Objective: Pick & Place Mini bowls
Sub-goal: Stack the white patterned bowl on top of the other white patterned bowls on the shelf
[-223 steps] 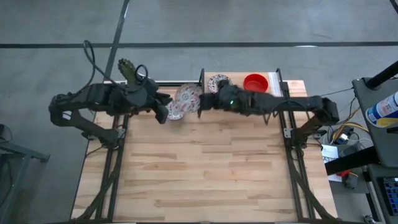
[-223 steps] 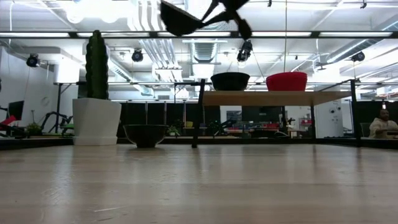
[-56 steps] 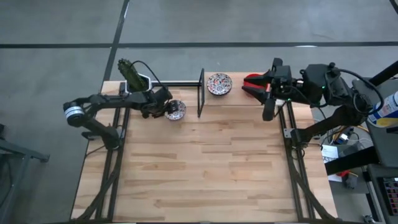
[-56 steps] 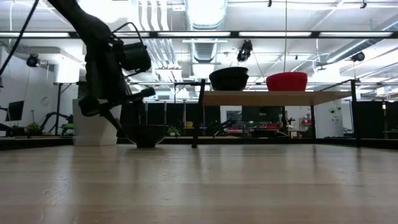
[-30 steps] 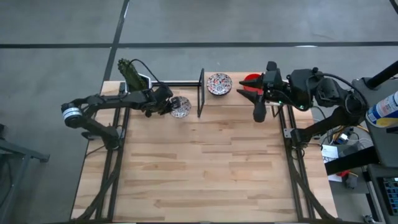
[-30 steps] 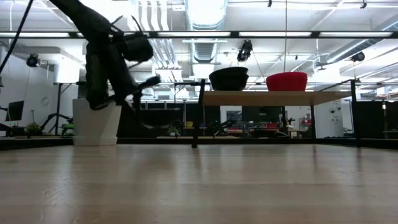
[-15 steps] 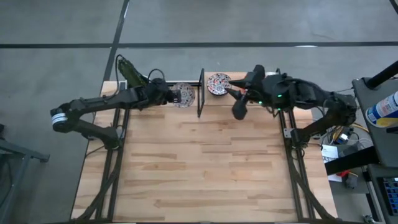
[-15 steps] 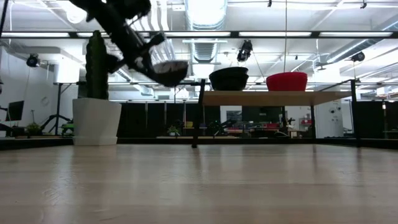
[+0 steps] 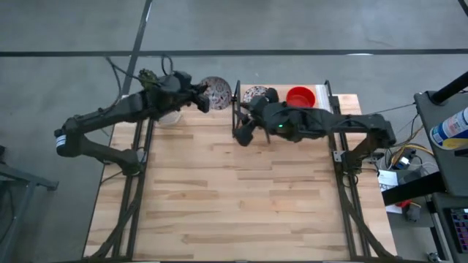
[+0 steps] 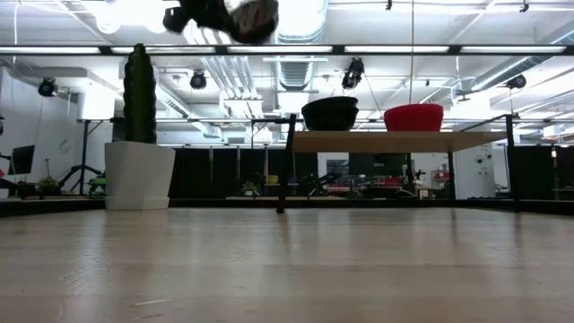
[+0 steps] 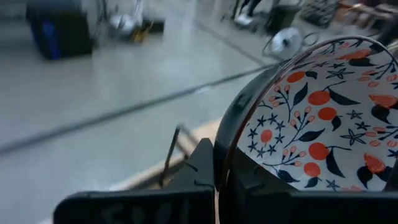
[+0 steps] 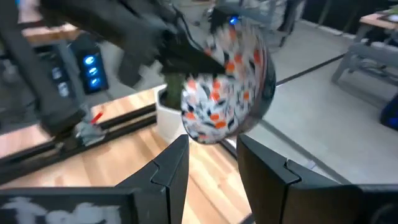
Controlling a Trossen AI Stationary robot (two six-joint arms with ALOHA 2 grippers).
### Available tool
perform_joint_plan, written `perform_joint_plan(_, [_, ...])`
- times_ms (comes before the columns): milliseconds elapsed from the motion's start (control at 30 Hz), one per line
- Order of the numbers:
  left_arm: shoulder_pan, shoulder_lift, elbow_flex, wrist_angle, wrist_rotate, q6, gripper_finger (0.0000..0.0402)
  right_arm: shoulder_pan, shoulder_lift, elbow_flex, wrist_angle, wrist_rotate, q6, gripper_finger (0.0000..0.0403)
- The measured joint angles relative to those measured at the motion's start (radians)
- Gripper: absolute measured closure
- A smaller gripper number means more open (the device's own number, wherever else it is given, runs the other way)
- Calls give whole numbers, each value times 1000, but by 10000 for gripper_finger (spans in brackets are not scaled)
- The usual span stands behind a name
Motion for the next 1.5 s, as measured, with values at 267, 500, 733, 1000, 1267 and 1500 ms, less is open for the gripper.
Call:
perform_joint_plan(267, [-27, -18, 159, -44, -1, 216, 397, 0, 57, 67, 90, 106, 3, 271])
perform_joint_plan(500, [-29, -22, 183, -49, -42, 295, 397, 1, 92, 155, 127, 132, -2, 271])
perform_joint_plan(733, [-41, -21, 183, -42, -46, 297, 397, -15, 147, 246, 125, 133, -27, 271])
perform_joint_plan(1000, [-44, -5, 183, -43, -113, 301, 397, -47, 199, 300, 115, 150, -32, 271])
perform_joint_plan(1267, [-60, -6, 184, -38, -124, 305, 397, -81, 198, 282, 120, 148, 2, 271])
perform_joint_plan(1500, [-61, -5, 184, -36, -131, 301, 397, -105, 198, 281, 120, 120, -1, 277])
